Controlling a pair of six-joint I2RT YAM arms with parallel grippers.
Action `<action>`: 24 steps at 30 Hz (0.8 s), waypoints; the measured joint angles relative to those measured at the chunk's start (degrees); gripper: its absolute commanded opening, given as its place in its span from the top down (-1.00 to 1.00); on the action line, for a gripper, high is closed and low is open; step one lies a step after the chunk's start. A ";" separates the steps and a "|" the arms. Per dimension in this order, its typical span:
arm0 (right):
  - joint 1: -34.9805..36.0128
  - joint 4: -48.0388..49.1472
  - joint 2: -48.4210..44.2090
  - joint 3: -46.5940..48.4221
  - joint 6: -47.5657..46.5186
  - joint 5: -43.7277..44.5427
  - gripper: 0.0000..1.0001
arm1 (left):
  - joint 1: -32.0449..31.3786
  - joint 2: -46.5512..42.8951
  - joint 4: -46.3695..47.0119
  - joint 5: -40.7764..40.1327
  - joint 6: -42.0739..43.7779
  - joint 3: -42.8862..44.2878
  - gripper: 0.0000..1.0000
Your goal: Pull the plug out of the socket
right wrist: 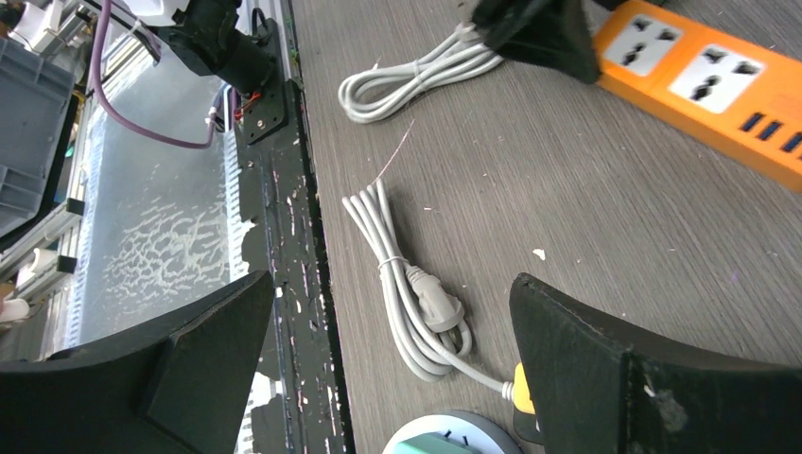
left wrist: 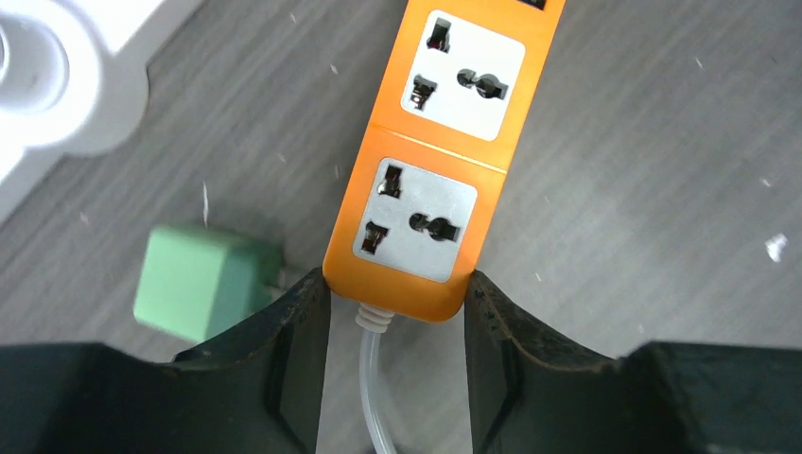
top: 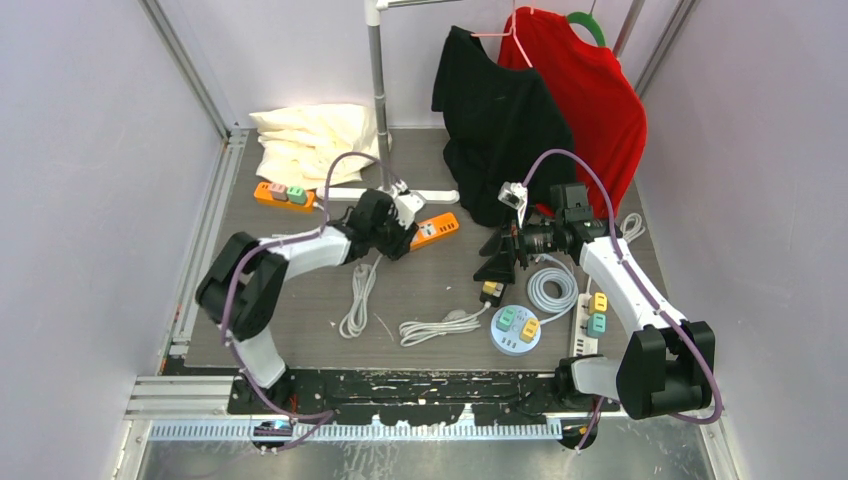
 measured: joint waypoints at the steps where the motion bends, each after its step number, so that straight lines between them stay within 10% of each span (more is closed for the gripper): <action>1: 0.00 0.02 0.00 0.00 0.00 -0.04 -1.00 | 0.61 2.16 -0.83 0.70 0.74 2.27 0.51; 11: 0.00 0.00 0.00 0.00 -0.20 -0.24 -1.00 | 1.29 11.43 -6.73 0.24 4.74 15.56 -0.34; 24: -0.07 -2.29 -0.61 0.00 -2.97 0.26 -1.00 | 1.22 -14.40 -5.79 5.75 -3.65 3.93 -0.42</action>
